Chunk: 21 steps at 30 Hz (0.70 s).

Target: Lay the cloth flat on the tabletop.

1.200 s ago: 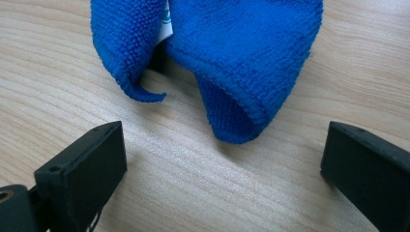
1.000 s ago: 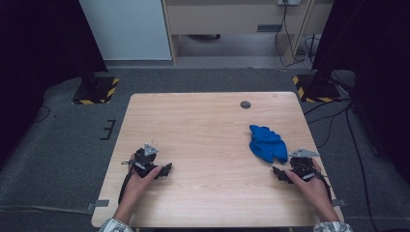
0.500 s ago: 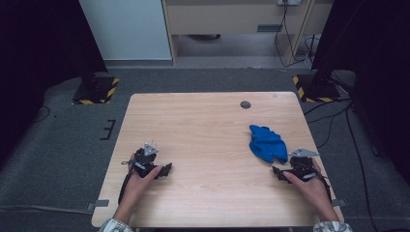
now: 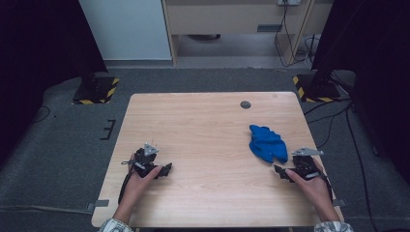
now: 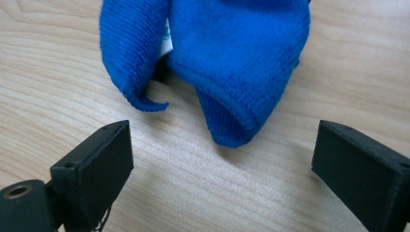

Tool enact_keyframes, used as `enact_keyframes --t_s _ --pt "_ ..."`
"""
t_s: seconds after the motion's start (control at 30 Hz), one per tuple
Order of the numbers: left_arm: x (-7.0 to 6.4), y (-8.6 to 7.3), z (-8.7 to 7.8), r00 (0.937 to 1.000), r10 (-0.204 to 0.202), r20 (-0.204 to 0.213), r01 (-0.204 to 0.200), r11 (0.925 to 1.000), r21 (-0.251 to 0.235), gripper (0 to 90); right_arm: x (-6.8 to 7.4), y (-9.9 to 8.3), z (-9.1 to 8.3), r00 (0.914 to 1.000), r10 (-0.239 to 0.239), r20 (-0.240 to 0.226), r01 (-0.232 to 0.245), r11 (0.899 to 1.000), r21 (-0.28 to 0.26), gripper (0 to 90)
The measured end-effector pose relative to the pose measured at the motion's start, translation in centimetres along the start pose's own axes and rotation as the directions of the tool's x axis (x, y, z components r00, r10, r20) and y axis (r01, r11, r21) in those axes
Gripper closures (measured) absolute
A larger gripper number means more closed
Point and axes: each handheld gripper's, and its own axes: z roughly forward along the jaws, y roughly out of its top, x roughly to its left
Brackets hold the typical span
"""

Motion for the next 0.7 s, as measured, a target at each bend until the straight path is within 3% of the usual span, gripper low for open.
enact_keyframes --t_s 0.1,0.37,0.6,0.7 --pt "0.0 0.0 0.0 1.0000 0.000 0.000 0.000 1.0000 0.000 0.0 0.0 0.5 -0.4 0.9995 -0.033 0.003 0.033 0.999 -0.003 8.1" --pt "0.0 0.0 0.0 1.0000 0.001 0.001 -0.001 1.0000 0.000 0.0 0.5 2.8 -1.8 0.9980 -0.051 0.039 0.054 0.993 -0.101 8.9" --pt "0.0 0.0 0.0 1.0000 0.001 0.000 -0.001 1.0000 0.000 0.0 1.2 5.7 -0.6 0.9968 -0.077 0.019 0.079 0.989 -0.123 9.3" --pt "0.0 0.0 0.0 1.0000 0.000 0.000 0.000 1.0000 -0.001 0.0 1.5 7.0 0.1 0.9978 -0.066 0.001 0.065 0.988 -0.138 9.8"
